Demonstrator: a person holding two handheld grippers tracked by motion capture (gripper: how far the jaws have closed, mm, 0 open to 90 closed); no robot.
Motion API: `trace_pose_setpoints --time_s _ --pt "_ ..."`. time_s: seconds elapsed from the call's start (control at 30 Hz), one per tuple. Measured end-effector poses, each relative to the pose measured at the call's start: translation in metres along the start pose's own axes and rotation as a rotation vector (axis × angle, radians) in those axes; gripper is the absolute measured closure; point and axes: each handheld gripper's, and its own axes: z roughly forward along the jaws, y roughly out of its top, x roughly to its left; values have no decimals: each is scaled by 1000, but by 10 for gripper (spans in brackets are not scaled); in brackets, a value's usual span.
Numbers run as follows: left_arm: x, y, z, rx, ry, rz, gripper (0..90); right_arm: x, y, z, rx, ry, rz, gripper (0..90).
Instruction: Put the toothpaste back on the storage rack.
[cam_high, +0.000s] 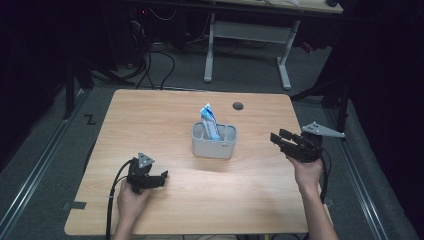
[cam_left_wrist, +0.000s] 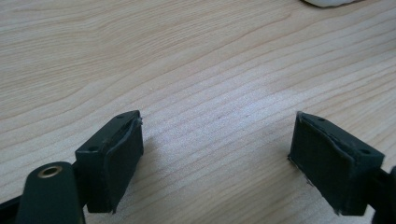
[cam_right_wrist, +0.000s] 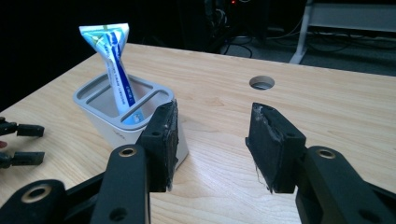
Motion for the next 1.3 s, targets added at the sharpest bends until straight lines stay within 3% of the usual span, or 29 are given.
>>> trace_pose_setpoints --time_s 0.5,1.3 --pt "0 0 0 0 0 0 176 -16 -21 -9 -8 -31 69 517" --pt "0 0 0 0 0 -1 176 -20 -52 4 80 -56 77 477"
